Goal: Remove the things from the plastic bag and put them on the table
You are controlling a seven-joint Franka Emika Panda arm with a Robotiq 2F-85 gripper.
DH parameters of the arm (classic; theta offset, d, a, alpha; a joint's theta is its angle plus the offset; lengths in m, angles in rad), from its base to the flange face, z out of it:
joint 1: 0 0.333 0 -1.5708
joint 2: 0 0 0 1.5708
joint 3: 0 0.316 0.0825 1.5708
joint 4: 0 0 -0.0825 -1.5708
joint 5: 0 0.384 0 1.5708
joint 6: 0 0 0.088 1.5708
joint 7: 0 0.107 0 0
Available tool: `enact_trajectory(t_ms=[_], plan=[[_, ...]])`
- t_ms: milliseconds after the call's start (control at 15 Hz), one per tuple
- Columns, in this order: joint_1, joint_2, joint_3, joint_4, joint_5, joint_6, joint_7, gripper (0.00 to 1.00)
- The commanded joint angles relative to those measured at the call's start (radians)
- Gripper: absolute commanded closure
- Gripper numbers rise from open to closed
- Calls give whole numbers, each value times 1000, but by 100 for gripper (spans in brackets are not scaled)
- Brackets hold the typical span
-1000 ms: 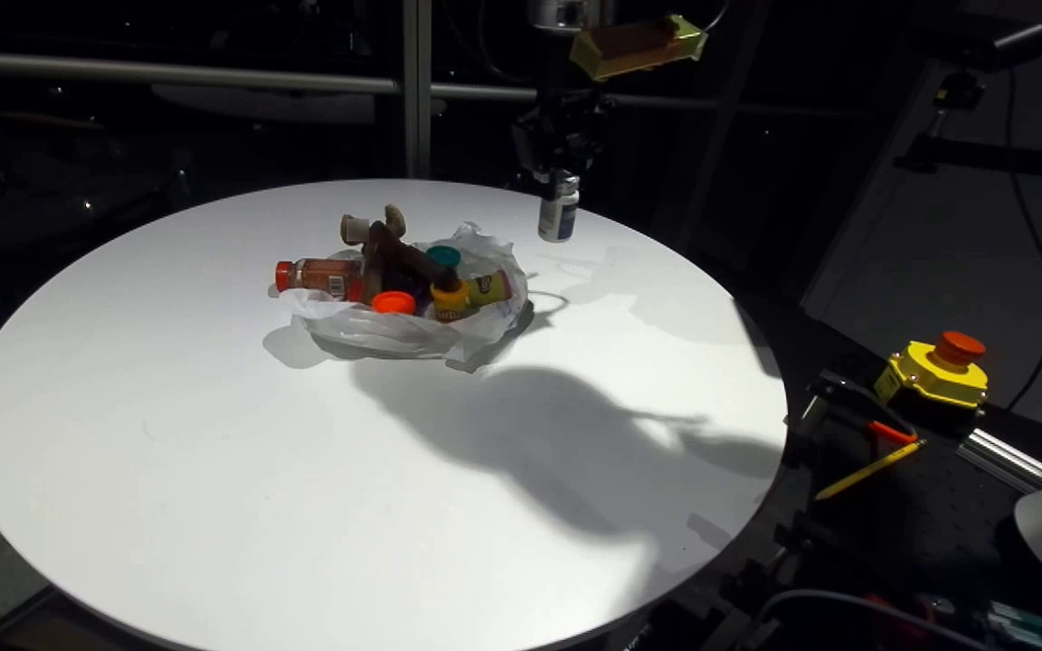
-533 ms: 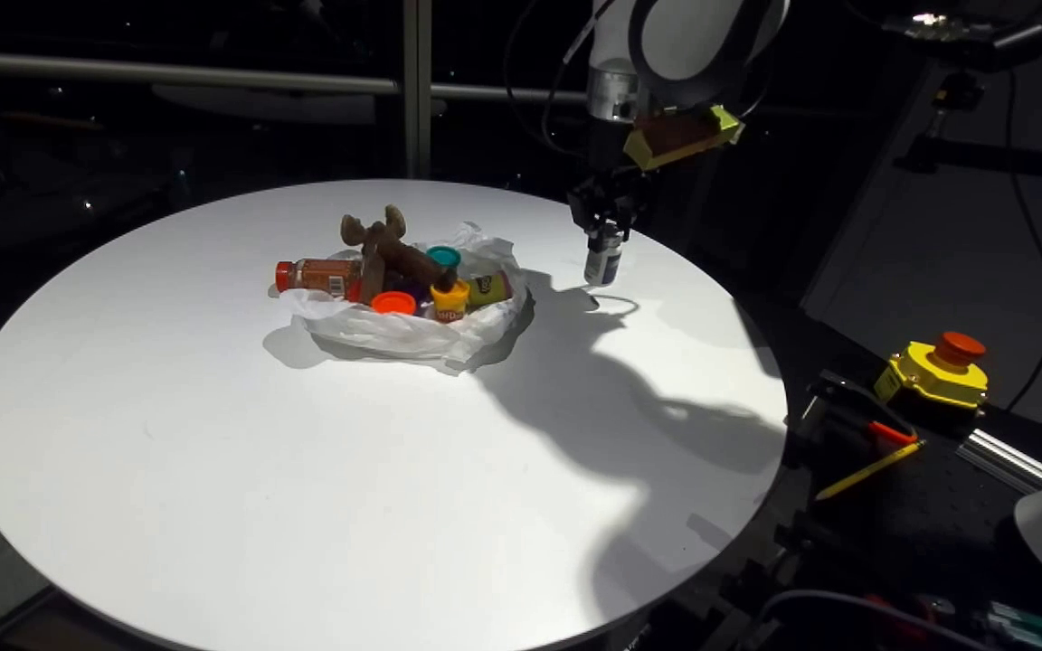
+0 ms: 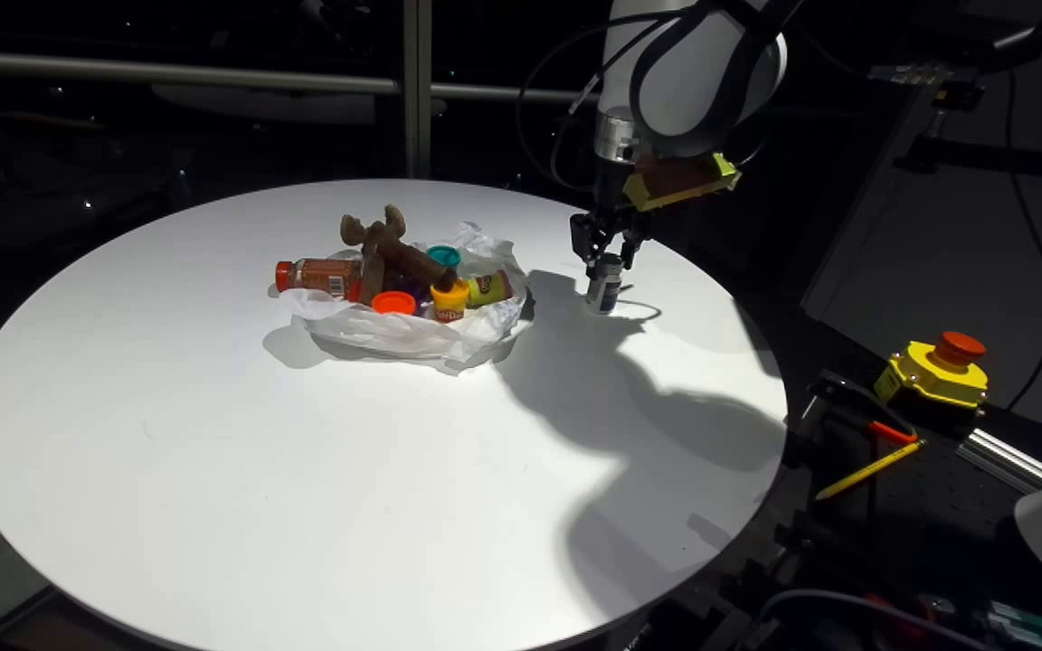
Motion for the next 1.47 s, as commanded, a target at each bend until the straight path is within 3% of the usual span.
enact_trajectory(t_ms=[0,133,267,733,1067,1400], plan=[[53,-59,-44,-40,-9,57,21,5],[112,-92,-81,-25,-56,50,46,0],[140,-121,-55,18,-60,13,20,0],[99,-10,173,184,109,-27,-148,0],[105,99,202,247,134,-35,-198,0],[122,192,179,308,121,-40,-197,0]])
